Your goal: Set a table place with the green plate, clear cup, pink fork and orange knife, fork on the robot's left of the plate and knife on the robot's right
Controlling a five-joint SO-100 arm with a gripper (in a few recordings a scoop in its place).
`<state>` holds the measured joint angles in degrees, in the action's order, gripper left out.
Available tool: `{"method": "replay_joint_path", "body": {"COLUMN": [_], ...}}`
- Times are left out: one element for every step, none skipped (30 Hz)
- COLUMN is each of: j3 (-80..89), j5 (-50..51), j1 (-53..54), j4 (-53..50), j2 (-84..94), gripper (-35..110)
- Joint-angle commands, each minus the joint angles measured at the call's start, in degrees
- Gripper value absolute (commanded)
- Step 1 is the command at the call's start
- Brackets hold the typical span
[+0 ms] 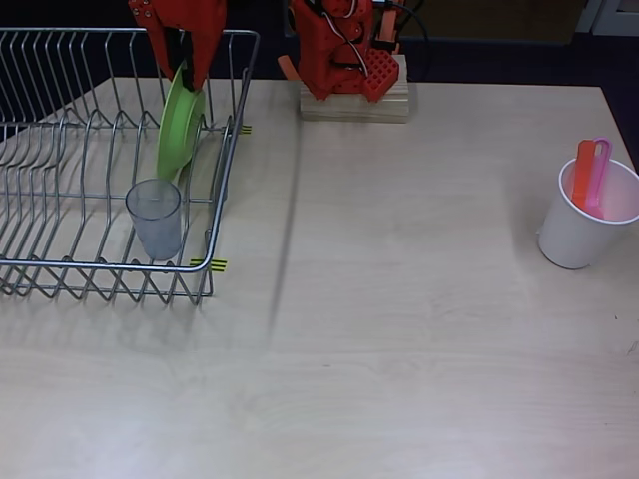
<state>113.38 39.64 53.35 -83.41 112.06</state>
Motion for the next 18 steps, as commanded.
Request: {"method": "replay_joint_path", "body": {"j3": [-3.43, -4.31, -5.36, -6.50, -7.65, -8.96, -10.28, -11.60, -13.10, -14.50, -15.82, -17.23, -18.46, -19.78, -20.92, -21.88, -22.76, -23.47], "j5": [-1.14, -1.67, -2.20, -2.81, -3.60, -4.39, -5.10, -5.71, -6.15, -6.59, -7.03, -7.47, -7.91, -8.44, -8.70, -9.05, -9.23, -9.32], "j1": [0.97, 1.14, 1.32, 1.58, 1.76, 2.20, 2.64, 2.90, 3.16, 3.43, 3.60, 3.78, 4.04, 4.31, 4.57, 4.83, 4.92, 4.92], "j4": [-3.08, -3.87, -4.57, -5.36, -5.98, -6.68, -7.12, -7.56, -8.00, -8.26, -8.44, -8.70, -9.05, -9.58, -10.11, -10.63, -11.07, -11.51], "j2": [1.93, 1.93, 1.76, 1.41, 0.97, 0.35, -0.35, -1.05, -1.76, -2.55, -3.34, -4.04, -4.75, -5.45, -5.98, -6.50, -6.86, -7.03], "gripper": [0, 0, 0, 0, 0, 0, 0, 0, 0, 0, 0, 0, 0, 0, 0, 0, 0, 0]}}
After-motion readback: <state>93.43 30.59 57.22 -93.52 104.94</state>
